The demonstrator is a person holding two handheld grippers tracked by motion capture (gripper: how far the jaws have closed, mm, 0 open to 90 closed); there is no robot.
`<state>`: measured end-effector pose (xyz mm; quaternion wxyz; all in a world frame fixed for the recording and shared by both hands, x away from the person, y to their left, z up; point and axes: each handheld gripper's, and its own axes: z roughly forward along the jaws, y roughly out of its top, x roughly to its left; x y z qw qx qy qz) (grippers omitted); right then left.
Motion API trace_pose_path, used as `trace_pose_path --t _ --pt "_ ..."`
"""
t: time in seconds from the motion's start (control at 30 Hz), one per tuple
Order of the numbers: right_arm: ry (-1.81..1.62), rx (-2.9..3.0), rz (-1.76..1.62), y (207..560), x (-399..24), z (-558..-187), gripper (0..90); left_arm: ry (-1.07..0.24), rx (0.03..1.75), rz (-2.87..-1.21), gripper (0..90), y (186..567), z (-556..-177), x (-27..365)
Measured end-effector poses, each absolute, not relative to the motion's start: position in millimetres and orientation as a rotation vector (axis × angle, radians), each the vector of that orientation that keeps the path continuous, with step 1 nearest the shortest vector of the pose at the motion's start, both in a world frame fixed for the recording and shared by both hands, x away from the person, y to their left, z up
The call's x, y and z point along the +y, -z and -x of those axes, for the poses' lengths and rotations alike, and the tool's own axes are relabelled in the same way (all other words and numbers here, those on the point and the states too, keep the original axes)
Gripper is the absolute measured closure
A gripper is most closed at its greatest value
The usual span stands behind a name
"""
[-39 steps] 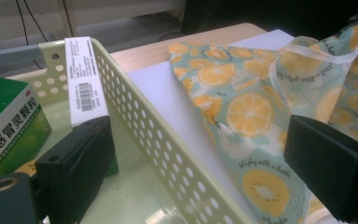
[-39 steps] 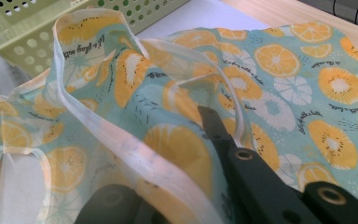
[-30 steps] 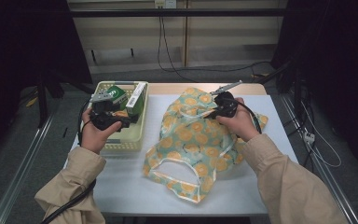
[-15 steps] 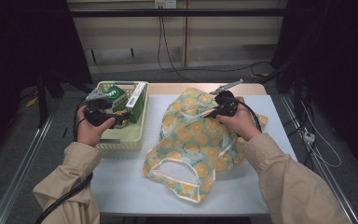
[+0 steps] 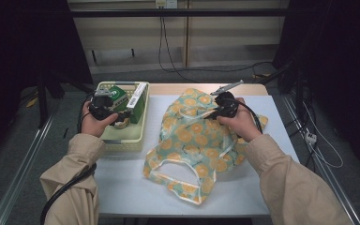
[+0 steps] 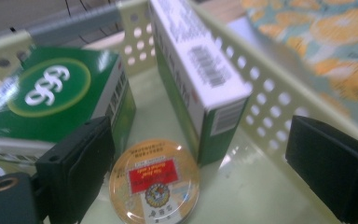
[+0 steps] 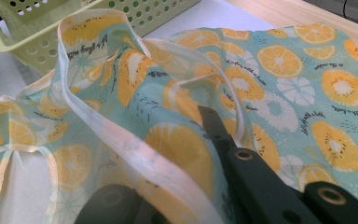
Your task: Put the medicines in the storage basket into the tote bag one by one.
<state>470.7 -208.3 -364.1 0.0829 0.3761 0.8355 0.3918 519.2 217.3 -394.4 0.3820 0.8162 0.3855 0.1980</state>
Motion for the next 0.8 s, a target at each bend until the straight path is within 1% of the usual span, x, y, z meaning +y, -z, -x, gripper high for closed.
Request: trace_pose_path --t 0.1,0.23,0.3,0.4,0.47,0.57,0.6,0.63,0.7,0.8 --pt "-1.163 2.498 -1.12 363 -209 -470 90.0 -0.457 1.021 -2.111 9.6 408 -525 220" --pt "-1.161 2.5 -1.117 363 -209 -470 90.0 -0.452 1.07 -2.17 9.6 426 -532 224" --pt "-1.157 2.504 -1.118 363 -208 -470 90.0 -0.443 1.096 -2.205 10.3 430 -536 224" --pt "-1.155 2.51 -1.112 364 -207 -470 90.0 -0.395 1.11 -2.211 10.6 434 -540 221" --pt "-1.153 2.514 -1.112 365 -206 -470 90.0 -0.433 1.066 -2.253 11.4 436 -540 219" --pt "-1.153 2.516 -1.11 366 -204 -471 90.0 -0.467 1.044 -2.259 10.5 440 -540 214" --pt "-1.156 2.515 -1.112 367 -204 -470 90.0 -0.48 1.023 -2.293 10.0 439 -541 214" --pt "-1.158 2.516 -1.109 367 -203 -470 90.0 -0.488 1.028 -2.291 10.3 439 -540 213" --pt "-1.155 2.52 -1.103 367 -203 -470 90.0 -0.493 1.04 -2.263 13.9 437 -539 216" --pt "-1.153 2.52 -1.103 365 -204 -469 90.0 -0.494 1.052 -2.211 15.0 433 -536 220"
